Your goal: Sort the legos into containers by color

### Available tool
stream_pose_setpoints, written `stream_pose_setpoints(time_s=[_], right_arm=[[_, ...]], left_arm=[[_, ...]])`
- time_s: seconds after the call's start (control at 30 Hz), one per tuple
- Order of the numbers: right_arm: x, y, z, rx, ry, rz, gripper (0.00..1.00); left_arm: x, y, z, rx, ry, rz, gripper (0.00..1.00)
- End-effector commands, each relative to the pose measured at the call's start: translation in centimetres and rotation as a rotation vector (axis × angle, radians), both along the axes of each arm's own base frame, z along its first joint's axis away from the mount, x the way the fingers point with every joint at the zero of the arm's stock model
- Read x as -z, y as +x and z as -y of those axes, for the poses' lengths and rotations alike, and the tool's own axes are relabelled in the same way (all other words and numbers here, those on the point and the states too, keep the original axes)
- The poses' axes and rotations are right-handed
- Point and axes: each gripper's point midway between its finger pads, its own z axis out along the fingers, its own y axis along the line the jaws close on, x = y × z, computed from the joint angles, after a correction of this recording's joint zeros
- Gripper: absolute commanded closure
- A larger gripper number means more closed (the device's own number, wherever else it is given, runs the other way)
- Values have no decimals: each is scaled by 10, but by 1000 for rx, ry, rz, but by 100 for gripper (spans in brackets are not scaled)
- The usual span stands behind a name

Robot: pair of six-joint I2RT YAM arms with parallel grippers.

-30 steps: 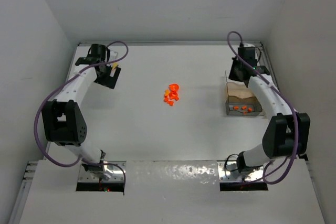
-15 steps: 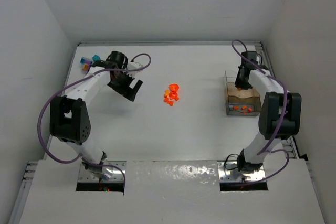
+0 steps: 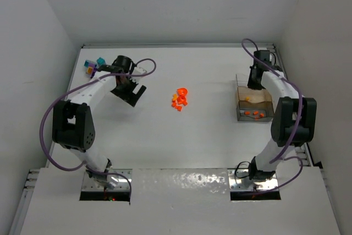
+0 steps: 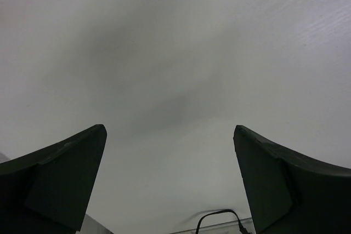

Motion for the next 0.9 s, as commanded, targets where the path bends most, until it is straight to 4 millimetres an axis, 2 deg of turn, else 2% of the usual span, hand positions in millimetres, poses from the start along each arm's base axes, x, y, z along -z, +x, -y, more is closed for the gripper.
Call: stream_pose_setpoints(time_s=[0.0, 0.03, 0.07, 0.13, 0.17, 0.2, 0.23, 0.27, 0.33, 0.37, 0.43, 0.47, 0.5, 0.53, 0.57, 0.6, 0.63, 0.67, 0.7, 0.73, 0.77, 0.83, 0.87], right_arm=[[-54, 23, -18, -132, -37, 129, 100], [-68, 27, -27, -180, -65, 161, 100], [-75, 30, -56, -308, -115, 170, 97], [-86, 32, -84, -430, -182, 193, 76], [-90, 31, -111, -515, -189, 210, 68], [-93, 31, -130, -570, -143, 229, 56], [-94, 30, -144, -596, -94, 244, 54], [-96, 28, -159, -576, 3, 270, 54], [-95, 26, -189, -609, 167, 304, 97], [-89, 22, -206, -588, 240, 300, 100], [-73, 17, -221, -576, 272, 281, 98], [-59, 11, -239, -609, 276, 242, 87], [-51, 5, -249, -631, 275, 208, 68], [-44, -5, -269, -689, 272, 180, 63], [-42, -7, -281, -724, 266, 168, 59], [-27, -13, -290, -766, 246, 118, 53], [-21, -23, -306, -818, 237, 94, 52], [-18, -24, -313, -841, 232, 83, 52], [-3, -27, -318, -856, 222, 47, 52], [3, -32, -325, -874, 219, 28, 52], [14, -31, -327, -876, 214, -2, 52], [22, -31, -333, -873, 217, -26, 52], [33, -33, -333, -863, 217, -57, 52]], left_arm=[[-21, 20, -17, -96, 76, 119, 0], [-24, 25, -19, -149, 80, 137, 0], [-31, 29, -27, -277, 92, 160, 0], [-53, 41, -27, -359, 40, 202, 0], [-59, 46, -22, -373, -33, 206, 0], [-73, 54, -19, -382, -71, 241, 0], [-79, 57, -18, -396, -88, 259, 0], [-85, 61, -19, -400, -87, 282, 0], [-90, 67, -23, -396, -71, 325, 2], [-86, 65, -31, -409, -27, 332, 3], [-81, 66, -41, -437, 21, 347, 4], [-73, 61, -50, -462, 71, 337, 4], [-68, 58, -54, -472, 96, 328, 2], [-63, 56, -58, -480, 125, 320, 0], [-54, 50, -60, -475, 143, 292, 0], [-47, 45, -62, -472, 165, 267, 0], [-39, 40, -63, -472, 178, 244, 0], [-36, 38, -64, -475, 186, 232, 0], [-33, 35, -66, -478, 199, 223, 0], [-30, 33, -67, -480, 207, 216, 0], [-30, 33, -68, -482, 211, 219, 0], [-33, 35, -69, -486, 219, 230, 0], [-34, 36, -69, -487, 219, 233, 0]])
